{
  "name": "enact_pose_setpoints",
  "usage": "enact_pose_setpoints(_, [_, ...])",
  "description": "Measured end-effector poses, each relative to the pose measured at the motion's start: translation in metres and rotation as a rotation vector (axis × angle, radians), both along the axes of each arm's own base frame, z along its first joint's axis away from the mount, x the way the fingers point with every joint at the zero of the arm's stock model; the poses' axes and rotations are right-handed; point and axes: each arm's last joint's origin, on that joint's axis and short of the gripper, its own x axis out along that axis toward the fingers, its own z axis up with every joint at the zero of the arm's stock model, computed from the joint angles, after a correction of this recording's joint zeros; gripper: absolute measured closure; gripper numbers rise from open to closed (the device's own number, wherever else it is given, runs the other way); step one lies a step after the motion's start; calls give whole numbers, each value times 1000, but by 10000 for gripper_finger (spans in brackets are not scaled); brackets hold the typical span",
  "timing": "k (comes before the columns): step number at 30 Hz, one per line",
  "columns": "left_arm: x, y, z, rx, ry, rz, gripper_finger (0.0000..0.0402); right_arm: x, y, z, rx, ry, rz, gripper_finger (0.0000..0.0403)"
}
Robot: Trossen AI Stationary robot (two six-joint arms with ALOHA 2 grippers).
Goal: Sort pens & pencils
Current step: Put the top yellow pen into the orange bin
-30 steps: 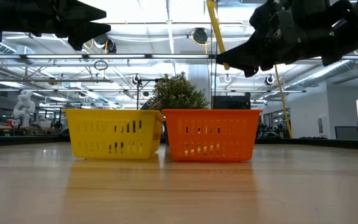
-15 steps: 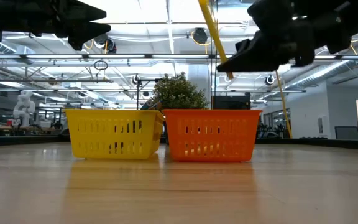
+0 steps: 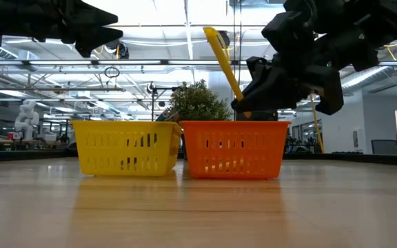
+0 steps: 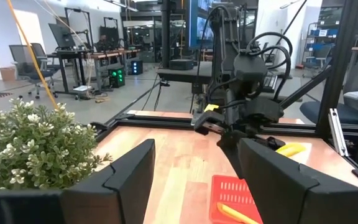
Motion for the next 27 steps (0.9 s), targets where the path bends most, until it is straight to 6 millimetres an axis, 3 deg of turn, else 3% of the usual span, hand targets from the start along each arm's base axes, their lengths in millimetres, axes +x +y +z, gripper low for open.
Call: enact_pose_setpoints(27, [0,0,-2,0,19,0,163,0,-1,0,96,2,-53,323])
